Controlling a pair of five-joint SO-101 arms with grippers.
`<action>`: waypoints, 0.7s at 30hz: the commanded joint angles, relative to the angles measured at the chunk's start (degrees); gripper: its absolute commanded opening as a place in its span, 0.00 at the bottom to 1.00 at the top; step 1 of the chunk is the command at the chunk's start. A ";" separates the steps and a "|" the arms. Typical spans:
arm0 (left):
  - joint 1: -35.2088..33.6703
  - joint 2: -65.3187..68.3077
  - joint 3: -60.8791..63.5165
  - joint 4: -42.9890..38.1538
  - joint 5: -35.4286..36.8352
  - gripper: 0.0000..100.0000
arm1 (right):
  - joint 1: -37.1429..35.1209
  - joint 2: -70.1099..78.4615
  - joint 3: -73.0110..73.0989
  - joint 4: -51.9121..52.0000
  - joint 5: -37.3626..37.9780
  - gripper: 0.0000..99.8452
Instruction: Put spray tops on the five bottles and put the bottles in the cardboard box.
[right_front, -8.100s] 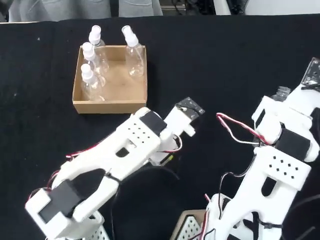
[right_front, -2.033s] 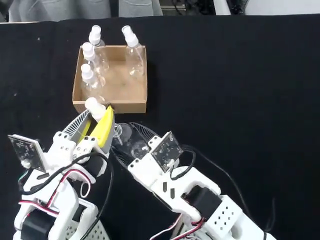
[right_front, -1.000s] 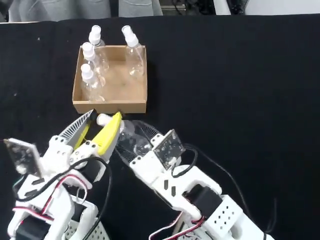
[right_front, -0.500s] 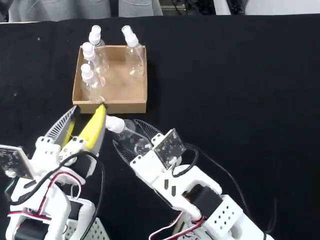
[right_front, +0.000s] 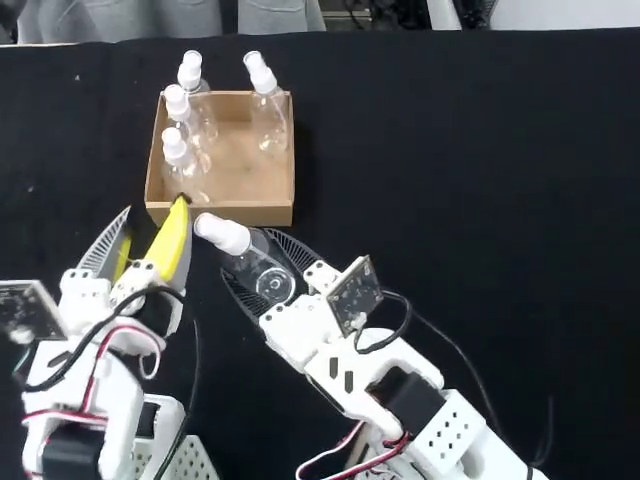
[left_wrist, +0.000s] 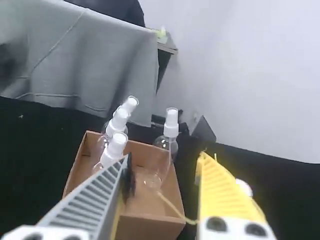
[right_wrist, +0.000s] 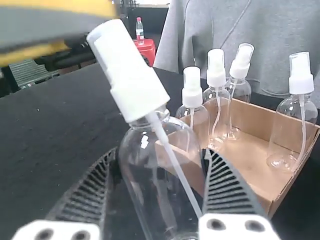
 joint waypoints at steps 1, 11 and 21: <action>-0.57 -0.35 2.68 -4.84 -0.26 0.20 | 1.76 -1.36 -0.84 -1.93 -0.70 0.13; 0.48 -0.26 9.10 -9.85 -0.70 0.20 | 1.76 -1.36 -0.84 -1.93 -0.70 0.13; 8.22 -0.26 10.42 -9.85 -6.59 0.20 | 1.76 -1.36 -0.40 -1.76 -0.70 0.13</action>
